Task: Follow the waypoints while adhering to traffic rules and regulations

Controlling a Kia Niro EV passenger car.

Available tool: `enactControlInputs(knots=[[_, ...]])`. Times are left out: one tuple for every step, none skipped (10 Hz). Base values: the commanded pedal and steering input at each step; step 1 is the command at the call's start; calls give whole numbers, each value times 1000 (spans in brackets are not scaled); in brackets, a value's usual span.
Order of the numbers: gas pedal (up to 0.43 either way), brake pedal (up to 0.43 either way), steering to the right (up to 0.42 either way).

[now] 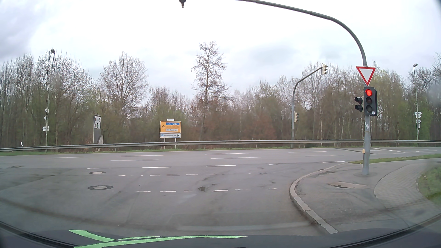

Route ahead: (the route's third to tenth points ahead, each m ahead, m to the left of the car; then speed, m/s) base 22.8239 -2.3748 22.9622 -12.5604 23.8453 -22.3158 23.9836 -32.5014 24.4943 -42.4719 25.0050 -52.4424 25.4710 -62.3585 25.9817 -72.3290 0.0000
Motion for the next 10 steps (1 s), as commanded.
enactControlInputs(knots=[[0, 348, -6], [0, 348, -6], [0, 348, -6], [0, 348, -6], [0, 348, -6], [0, 348, -6], [0, 348, -6], [0, 348, -6], [0, 348, -6], [0, 348, -6]])
